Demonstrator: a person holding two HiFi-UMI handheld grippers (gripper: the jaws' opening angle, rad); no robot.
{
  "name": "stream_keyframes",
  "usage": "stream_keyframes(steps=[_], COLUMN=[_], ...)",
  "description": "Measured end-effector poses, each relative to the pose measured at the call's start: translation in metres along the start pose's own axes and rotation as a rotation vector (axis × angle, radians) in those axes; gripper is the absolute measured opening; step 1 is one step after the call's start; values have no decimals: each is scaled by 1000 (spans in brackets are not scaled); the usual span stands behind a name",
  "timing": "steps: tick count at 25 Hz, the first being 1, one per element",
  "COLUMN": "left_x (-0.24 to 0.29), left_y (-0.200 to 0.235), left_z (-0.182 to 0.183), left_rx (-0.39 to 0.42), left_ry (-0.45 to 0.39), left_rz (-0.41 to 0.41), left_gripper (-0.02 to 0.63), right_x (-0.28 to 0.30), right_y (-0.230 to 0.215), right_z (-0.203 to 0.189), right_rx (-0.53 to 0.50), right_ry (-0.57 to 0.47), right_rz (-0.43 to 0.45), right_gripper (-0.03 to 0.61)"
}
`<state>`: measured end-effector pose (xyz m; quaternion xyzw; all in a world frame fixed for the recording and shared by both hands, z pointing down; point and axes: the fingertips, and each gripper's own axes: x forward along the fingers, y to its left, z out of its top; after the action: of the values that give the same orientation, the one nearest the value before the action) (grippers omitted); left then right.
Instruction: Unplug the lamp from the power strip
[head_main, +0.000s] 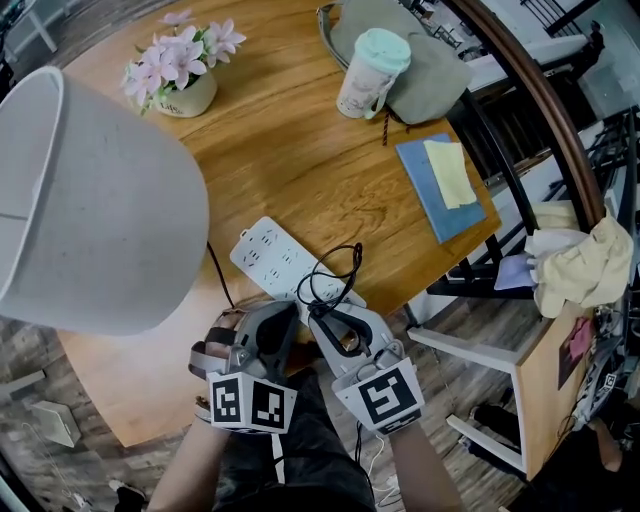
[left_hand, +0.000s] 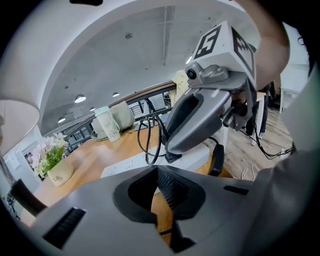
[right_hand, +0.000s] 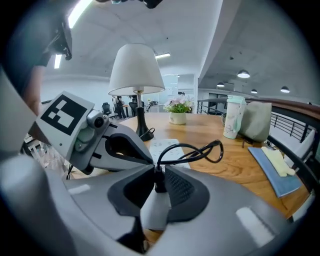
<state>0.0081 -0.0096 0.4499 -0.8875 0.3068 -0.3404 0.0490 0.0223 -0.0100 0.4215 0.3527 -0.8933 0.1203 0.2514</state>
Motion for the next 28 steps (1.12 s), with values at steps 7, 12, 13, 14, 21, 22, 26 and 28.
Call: stream_keyframes(steps=[7,12,13,14,21,22,26,28], left_x=[0,-2,-2,-2,-2,-1,0,0], left_y=[1,-4,-6,-6,-12,-13,-20,-23], left_z=[2,3,3,3,4,4,2,2], left_rx=[5,-1,0,6,111,125,178,171], left_ry=[-35,-64,-69,-72,-72,-66,-15,-3], left_rz=[-75,-172,-192,-206,-271,-279,-341,-343], left_gripper=[74,110,117,117,95,95,46,11], right_x=[8,9,9,9,10,11,10,9], right_y=[0,-1,-1,-1,-1,0,0,0], right_z=[-3,-4,-5,-6,-13,-13,-13,-12], right_rx=[-14,-9,-8,-7,-15,-21,-18,-10], right_ry=[17,23,27,33,67,70,75,80], right_rz=[16,25,25,25,25,28,37,38], right_gripper=[92,94,94,94,92,84,75,73])
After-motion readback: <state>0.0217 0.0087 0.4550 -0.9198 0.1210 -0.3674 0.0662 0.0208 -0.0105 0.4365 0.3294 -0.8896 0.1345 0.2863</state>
